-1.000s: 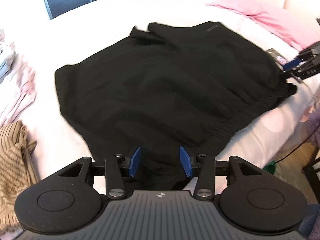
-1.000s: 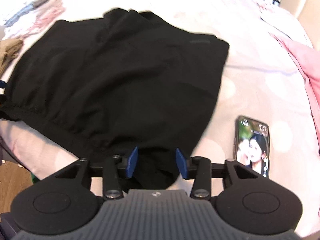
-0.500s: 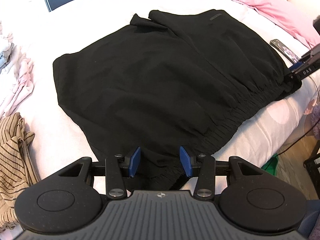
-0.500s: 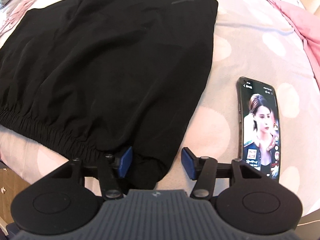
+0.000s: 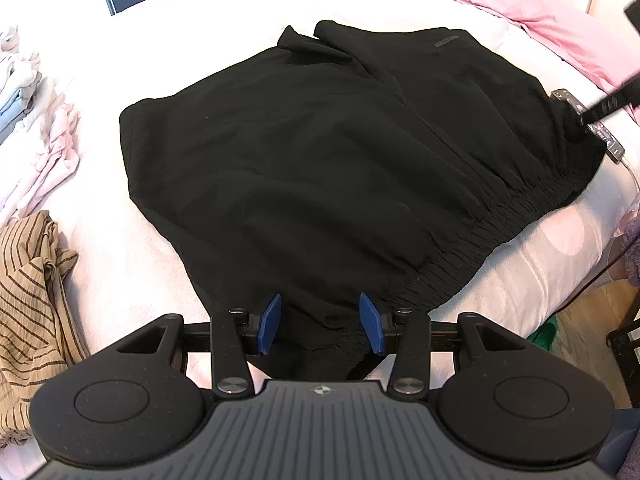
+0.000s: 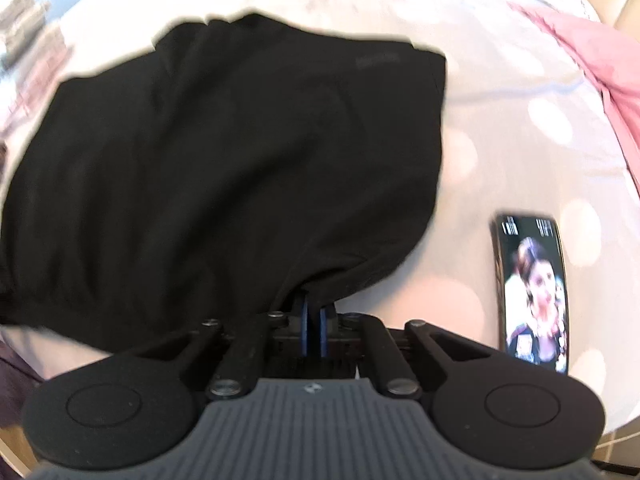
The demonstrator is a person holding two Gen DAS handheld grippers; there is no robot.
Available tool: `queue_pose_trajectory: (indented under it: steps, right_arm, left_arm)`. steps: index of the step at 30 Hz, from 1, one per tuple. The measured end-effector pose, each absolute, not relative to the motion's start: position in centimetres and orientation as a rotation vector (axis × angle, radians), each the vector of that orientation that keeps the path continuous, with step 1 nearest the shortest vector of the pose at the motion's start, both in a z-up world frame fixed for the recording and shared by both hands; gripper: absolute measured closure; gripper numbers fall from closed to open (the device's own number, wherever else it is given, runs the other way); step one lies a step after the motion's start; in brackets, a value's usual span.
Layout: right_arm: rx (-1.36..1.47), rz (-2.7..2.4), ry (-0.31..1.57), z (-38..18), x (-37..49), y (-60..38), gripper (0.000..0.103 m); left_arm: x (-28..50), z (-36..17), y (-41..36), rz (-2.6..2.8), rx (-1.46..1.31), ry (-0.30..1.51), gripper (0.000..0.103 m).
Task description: Fold clothes
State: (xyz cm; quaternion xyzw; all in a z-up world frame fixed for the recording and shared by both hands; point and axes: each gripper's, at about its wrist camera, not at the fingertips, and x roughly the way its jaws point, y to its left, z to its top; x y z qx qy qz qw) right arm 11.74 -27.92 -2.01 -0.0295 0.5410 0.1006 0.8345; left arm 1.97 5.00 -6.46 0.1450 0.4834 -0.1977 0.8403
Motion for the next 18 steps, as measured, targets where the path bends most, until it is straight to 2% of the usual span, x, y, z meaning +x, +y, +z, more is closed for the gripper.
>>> queue_pose_trajectory:
  steps: [18]
  right_arm:
    - [-0.074, 0.625, 1.052, 2.7, 11.4, -12.7, 0.098]
  left_arm:
    - [1.9, -6.1, 7.6, -0.364, 0.269, 1.015, 0.061]
